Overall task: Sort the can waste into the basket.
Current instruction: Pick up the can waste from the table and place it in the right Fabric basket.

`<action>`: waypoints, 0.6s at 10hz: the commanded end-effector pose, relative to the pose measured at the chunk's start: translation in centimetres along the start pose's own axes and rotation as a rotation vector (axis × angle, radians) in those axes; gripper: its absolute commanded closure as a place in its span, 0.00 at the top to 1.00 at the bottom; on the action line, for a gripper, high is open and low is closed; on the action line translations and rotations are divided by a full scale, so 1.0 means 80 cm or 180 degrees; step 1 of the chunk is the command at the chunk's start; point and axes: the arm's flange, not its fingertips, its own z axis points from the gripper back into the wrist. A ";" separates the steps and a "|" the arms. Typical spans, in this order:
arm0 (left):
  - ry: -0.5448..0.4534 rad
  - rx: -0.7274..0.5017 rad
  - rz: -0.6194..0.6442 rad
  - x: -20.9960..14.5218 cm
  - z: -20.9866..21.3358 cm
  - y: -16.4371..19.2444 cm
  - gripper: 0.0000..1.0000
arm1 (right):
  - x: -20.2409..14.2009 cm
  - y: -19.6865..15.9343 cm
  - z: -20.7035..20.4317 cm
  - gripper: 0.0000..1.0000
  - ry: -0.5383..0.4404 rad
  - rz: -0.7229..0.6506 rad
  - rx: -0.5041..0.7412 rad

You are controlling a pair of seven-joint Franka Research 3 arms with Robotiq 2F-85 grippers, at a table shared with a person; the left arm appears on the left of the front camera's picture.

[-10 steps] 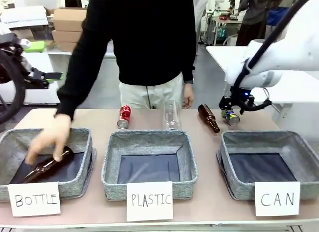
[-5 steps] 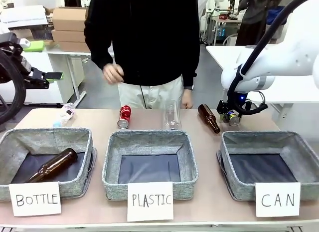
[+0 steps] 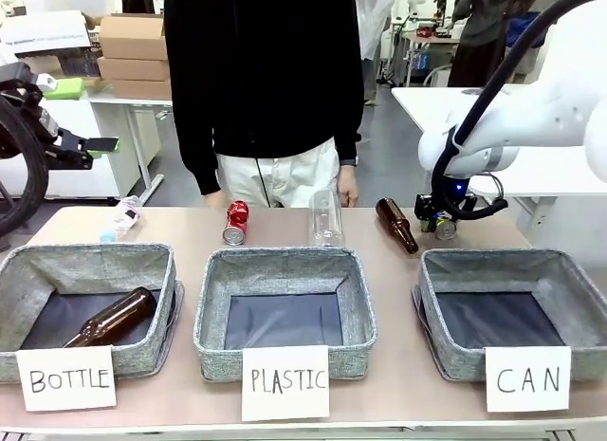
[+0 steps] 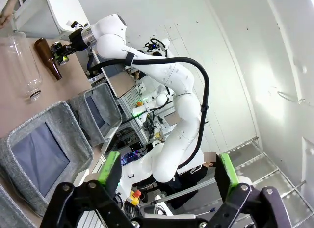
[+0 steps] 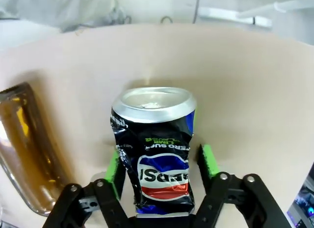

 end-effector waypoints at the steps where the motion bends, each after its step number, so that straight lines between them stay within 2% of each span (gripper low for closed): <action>1: -0.0047 -0.0077 -0.0072 -0.002 -0.002 -0.001 1.00 | 0.009 0.008 -0.001 0.00 0.0046 -0.0051 -0.0176; 2: -0.0047 -0.0077 -0.0072 -0.002 -0.002 -0.001 1.00 | 0.009 0.007 -0.002 0.00 0.0058 -0.0056 -0.0175; 3: -0.0047 -0.0077 -0.0072 -0.002 -0.002 -0.001 1.00 | 0.009 0.007 -0.001 0.14 0.0055 -0.0051 -0.0181; 4: -0.0047 -0.0077 -0.0072 -0.002 -0.002 -0.001 1.00 | 0.009 0.007 -0.002 0.05 0.0053 -0.0047 -0.0177; 5: -0.0047 -0.0077 -0.0072 -0.002 -0.002 -0.001 1.00 | 0.009 0.007 -0.002 0.00 0.0059 -0.0044 -0.0177; 6: -0.0047 -0.0077 -0.0072 -0.002 -0.002 -0.001 1.00 | 0.009 0.007 -0.003 0.00 0.0055 -0.0053 -0.0169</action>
